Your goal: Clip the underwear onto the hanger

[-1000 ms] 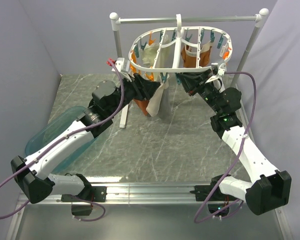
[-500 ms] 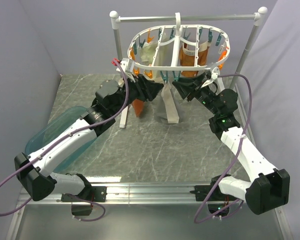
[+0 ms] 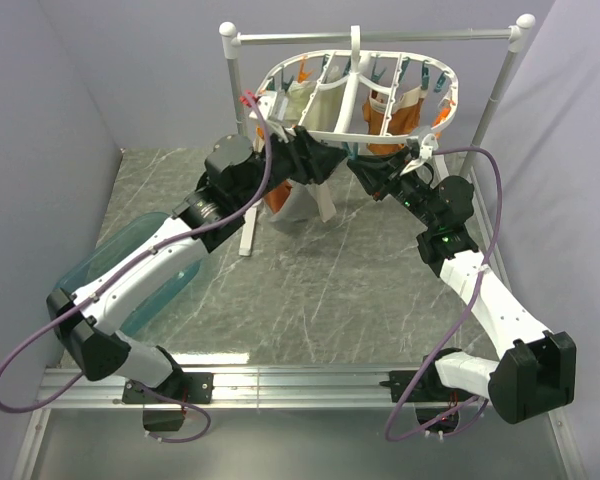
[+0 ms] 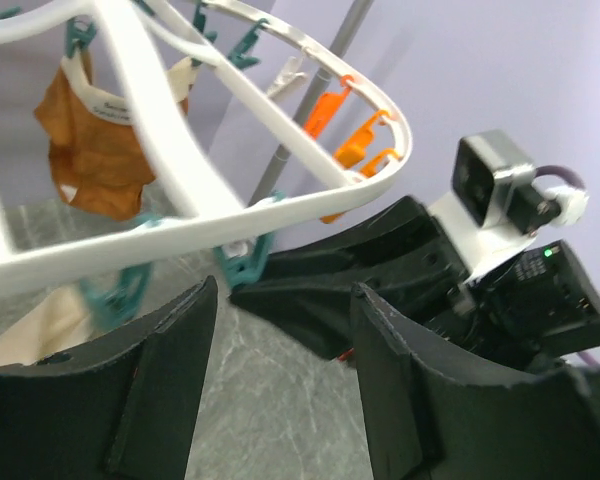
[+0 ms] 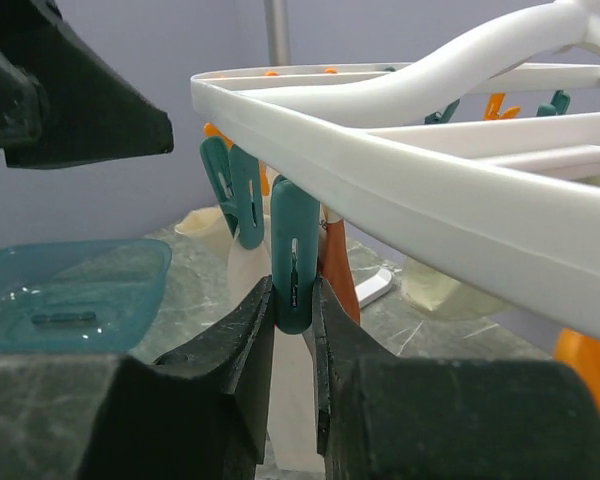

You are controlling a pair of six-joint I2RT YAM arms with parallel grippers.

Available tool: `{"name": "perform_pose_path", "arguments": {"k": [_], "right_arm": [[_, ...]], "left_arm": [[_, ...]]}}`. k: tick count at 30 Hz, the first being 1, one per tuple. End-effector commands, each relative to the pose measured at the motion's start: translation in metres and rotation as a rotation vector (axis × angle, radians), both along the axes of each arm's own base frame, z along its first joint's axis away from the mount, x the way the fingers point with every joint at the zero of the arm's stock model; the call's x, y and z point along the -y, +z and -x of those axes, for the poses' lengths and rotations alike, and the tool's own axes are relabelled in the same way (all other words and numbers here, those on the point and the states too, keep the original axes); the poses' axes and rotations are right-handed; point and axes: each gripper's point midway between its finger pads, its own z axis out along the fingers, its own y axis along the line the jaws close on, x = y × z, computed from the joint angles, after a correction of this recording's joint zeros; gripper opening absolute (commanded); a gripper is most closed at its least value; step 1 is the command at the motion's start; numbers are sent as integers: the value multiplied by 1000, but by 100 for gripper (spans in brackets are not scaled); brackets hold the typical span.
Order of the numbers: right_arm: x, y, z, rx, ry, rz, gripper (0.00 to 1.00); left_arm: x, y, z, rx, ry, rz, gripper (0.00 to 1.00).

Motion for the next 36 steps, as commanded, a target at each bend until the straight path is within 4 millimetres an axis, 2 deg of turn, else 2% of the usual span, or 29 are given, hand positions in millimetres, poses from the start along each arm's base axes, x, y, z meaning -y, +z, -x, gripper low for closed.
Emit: {"name": "perform_pose_path", "arguments": {"k": [1, 7, 13, 16, 31, 36], "right_arm": [[4, 22, 2, 82, -19, 11, 0], [3, 25, 9, 73, 1, 5, 0], [2, 32, 12, 71, 5, -15, 0], [0, 30, 13, 68, 11, -18, 0], [-4, 34, 17, 82, 23, -32, 0], [-6, 28, 19, 73, 37, -27, 0]], "left_arm": [[14, 5, 6, -72, -29, -10, 61], [26, 4, 3, -133, 23, 53, 65], [23, -2, -11, -232, 119, 92, 68], [25, 0, -16, -233, 145, 108, 65], [35, -4, -40, -170, 218, 72, 66], [34, 5, -42, -136, 222, 99, 64]]}}
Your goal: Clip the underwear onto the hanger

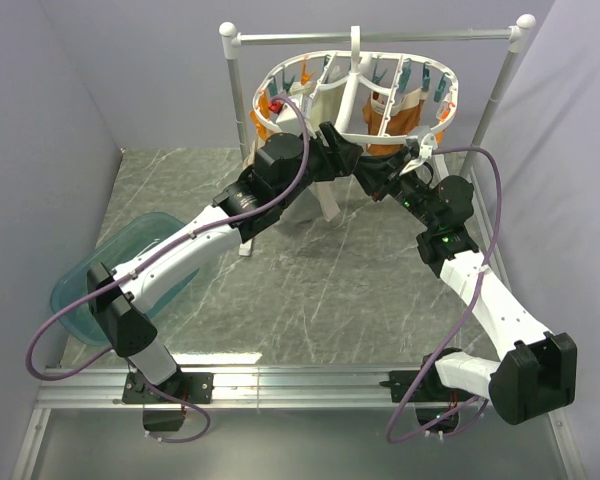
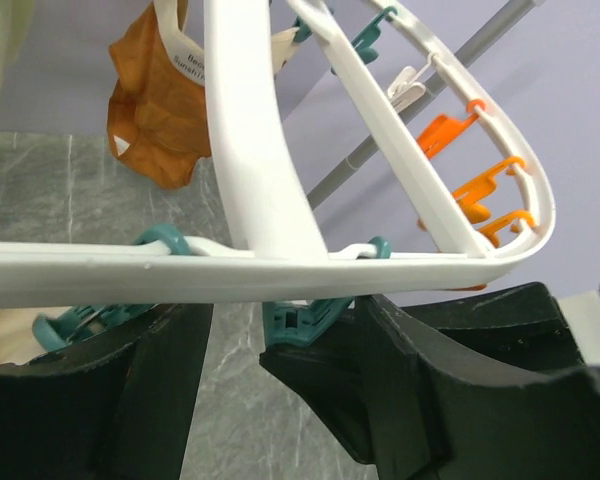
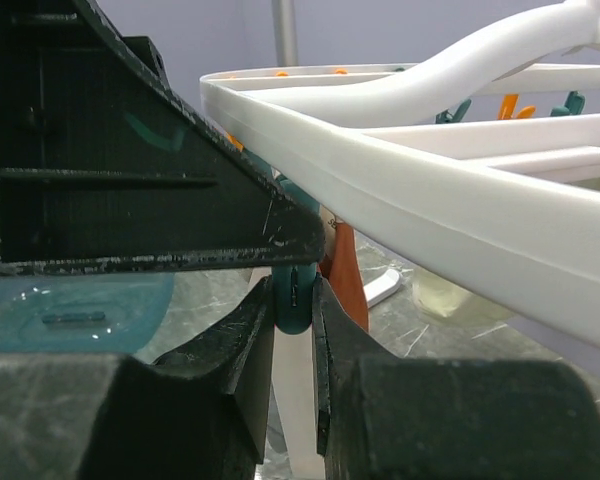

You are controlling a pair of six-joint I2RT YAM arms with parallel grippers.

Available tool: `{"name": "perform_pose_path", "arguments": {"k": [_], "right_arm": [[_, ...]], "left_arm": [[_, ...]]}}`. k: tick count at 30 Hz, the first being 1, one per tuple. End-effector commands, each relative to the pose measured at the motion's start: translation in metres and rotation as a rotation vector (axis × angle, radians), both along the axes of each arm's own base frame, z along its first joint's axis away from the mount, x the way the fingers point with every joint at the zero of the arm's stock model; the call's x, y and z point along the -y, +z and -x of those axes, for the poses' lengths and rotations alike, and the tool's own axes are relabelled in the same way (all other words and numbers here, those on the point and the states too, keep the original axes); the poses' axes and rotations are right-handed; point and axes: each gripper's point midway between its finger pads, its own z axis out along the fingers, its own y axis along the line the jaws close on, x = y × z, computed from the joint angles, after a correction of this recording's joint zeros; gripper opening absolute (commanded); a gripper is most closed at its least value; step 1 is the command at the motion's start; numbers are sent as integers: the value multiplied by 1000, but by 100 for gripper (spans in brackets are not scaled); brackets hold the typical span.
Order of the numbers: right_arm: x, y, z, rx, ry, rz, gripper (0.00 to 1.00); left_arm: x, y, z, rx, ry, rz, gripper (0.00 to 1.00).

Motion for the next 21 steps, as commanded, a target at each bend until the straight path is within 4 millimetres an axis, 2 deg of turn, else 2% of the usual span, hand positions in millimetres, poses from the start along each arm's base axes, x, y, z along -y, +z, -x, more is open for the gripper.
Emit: {"name": "perform_pose_path", "arguments": {"k": [1, 7, 12, 15, 16, 18, 19, 21], "right_arm": [[-2, 27, 16, 83, 26, -25, 0], [-2, 24, 16, 79, 27, -19, 0], [-3, 23, 17, 78, 31, -20, 0], [-2, 21, 17, 79, 32, -13, 0], [-2, 20, 19, 81, 34, -11, 0], [-4, 16, 18, 70, 37, -1, 0], [-3, 16, 19, 70, 34, 2, 0], [-2, 10, 18, 63, 27, 20, 6]], "left_arm": [[-5, 42, 0, 98, 17, 77, 63], [-5, 55, 0, 136, 18, 110, 59], [-4, 54, -4, 134, 24, 114, 53], [-6, 57, -4, 144, 25, 122, 42], [-5, 57, -4, 145, 23, 121, 32], [-5, 56, -4, 145, 22, 119, 21], [-5, 54, -4, 141, 20, 114, 12], [-5, 51, -4, 139, 12, 108, 2]]}}
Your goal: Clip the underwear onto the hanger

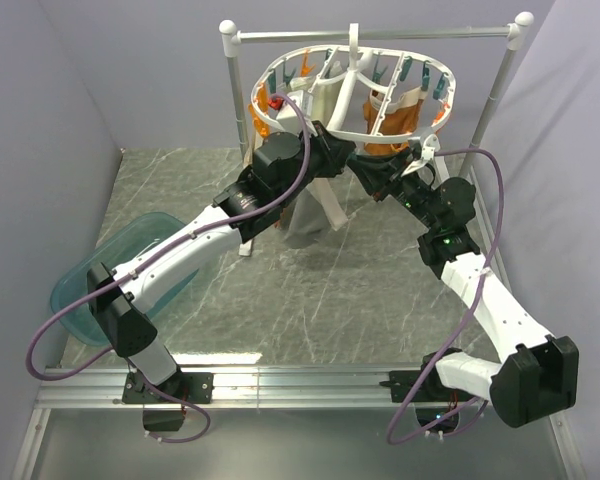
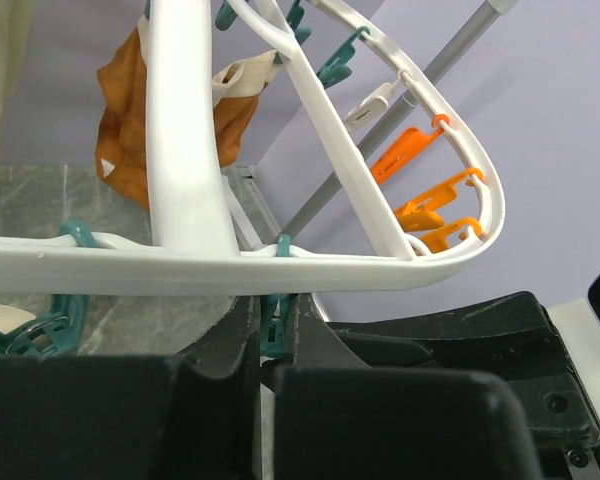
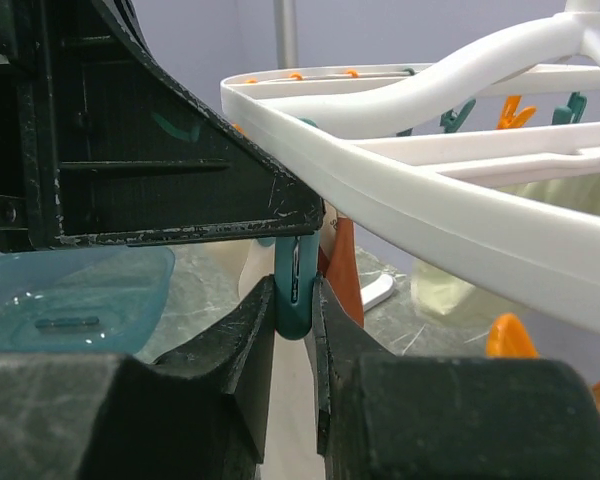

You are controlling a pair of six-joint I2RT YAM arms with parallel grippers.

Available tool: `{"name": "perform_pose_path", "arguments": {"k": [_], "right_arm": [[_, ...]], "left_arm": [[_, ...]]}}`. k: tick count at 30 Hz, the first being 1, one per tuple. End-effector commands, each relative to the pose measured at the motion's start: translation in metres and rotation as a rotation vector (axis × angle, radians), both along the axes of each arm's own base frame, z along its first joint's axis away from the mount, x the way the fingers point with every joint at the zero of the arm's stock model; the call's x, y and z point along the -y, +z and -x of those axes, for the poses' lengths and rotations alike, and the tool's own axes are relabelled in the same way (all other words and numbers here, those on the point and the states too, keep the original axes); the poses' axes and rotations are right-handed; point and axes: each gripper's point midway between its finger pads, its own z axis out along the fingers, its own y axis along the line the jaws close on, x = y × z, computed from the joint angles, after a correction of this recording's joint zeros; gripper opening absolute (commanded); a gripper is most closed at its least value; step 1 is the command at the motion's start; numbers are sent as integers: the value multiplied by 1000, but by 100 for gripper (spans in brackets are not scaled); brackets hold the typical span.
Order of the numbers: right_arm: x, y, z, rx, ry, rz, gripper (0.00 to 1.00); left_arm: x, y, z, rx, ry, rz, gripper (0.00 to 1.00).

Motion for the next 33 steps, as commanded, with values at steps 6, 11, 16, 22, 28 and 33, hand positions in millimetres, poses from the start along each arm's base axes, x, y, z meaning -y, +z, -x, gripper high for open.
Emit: {"name": "perform_pose_path", "arguments": {"k": [6, 11, 16, 22, 28, 33], "right_arm": [[4, -9, 22, 47, 13, 86, 42], [15, -33, 25, 30, 9, 178, 52], [21, -78, 28, 18, -11, 261, 67], [24, -121, 33, 194, -51, 277, 81], [25, -147, 27, 325, -121, 374, 82], [11, -162, 37, 455, -136, 451, 82]], "left_arm": [[-5, 32, -2, 62, 7, 90, 0], [-5, 28, -4, 44, 13, 90, 0], [-8, 31, -5, 21, 12, 118, 0], [-7, 38, -2, 7, -19, 146, 0], [-6, 41, -1, -18, -26, 172, 0], [-4, 45, -1, -23, -36, 188, 0]]}}
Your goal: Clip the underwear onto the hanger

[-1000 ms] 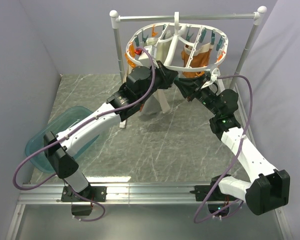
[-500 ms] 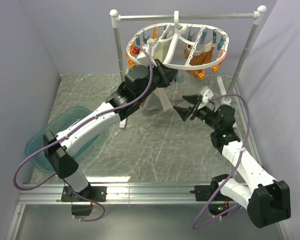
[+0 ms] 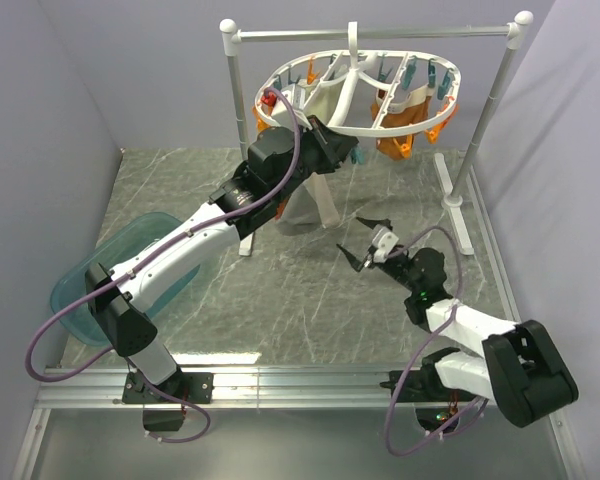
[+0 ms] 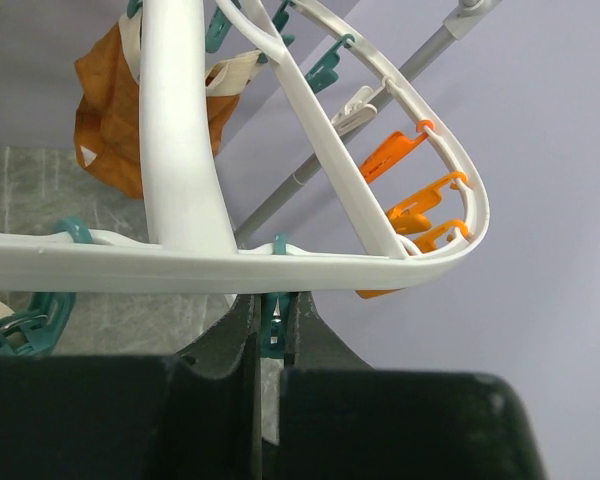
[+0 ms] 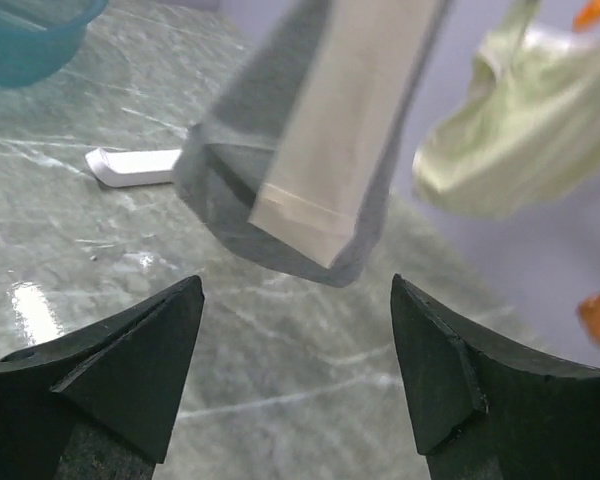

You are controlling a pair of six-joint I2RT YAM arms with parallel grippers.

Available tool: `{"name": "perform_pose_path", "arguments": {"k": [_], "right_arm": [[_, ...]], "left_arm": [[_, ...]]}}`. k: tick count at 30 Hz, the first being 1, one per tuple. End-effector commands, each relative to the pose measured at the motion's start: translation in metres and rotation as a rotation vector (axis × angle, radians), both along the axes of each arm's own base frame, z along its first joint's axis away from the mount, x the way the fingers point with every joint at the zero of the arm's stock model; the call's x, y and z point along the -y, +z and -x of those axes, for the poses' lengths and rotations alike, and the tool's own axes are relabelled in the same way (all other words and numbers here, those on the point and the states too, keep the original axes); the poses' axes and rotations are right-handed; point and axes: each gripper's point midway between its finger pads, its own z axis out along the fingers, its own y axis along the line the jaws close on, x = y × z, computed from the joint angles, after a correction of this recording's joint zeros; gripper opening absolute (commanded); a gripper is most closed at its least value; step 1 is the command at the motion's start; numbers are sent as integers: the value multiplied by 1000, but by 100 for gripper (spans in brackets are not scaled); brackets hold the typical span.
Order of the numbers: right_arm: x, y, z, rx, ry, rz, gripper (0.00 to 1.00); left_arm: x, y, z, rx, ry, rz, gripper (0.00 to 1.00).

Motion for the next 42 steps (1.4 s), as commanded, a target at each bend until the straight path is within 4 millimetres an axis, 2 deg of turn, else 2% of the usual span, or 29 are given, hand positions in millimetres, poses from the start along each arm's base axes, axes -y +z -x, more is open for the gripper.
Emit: {"name": "perform_pose_path", "arguments": {"k": [1, 2, 6, 13, 17, 18, 19, 20, 22, 24, 25, 26, 29, 35, 37, 40, 42], "right_arm": [[-12, 31, 8, 298, -12, 44, 82], [-15, 22, 6, 296, -14, 64, 82], [-26, 16, 4, 339, -6, 111, 84], [-27, 28, -7, 469, -45, 158, 85], [-33, 24, -10, 545, -30, 219, 86], [-34, 24, -9, 578, -24, 241, 86], [-34, 28, -8, 608, -25, 237, 86], [-36, 22, -10, 606, -19, 250, 86], [-39, 29, -11, 660, -18, 252, 86], [-42, 26, -17, 691, -27, 263, 87], [-41, 46, -18, 764, -62, 229, 87], [-42, 37, -25, 763, -75, 232, 88], [-42, 48, -38, 799, -125, 236, 87], [-39, 62, -17, 816, -97, 194, 86], [-34, 60, -8, 793, -91, 183, 86], [-23, 74, 7, 793, -109, 136, 85], [-17, 77, 8, 770, -134, 111, 84]], "left_arm": [[-6, 33, -4, 32, 10, 87, 0], [-6, 33, -4, 32, 9, 87, 0], [-6, 34, -4, 33, 4, 91, 0], [-7, 36, -3, 29, -3, 102, 0], [-7, 39, 0, 29, -12, 108, 0], [-7, 33, 0, 13, -14, 92, 0], [-7, 34, 0, 13, -17, 94, 0], [-7, 35, 0, 14, -19, 95, 0], [-8, 36, 0, 14, -19, 98, 0], [-8, 39, 0, 17, -23, 102, 0], [-7, 39, 1, 18, -25, 100, 0], [-7, 42, 2, 22, -27, 102, 0], [-8, 40, 1, 20, -22, 92, 0], [-12, 37, 2, 19, -11, 87, 0], [-12, 35, 1, 13, -11, 88, 0], [-12, 36, 2, 20, -14, 95, 0], [-11, 36, 2, 20, -19, 92, 0]]}}
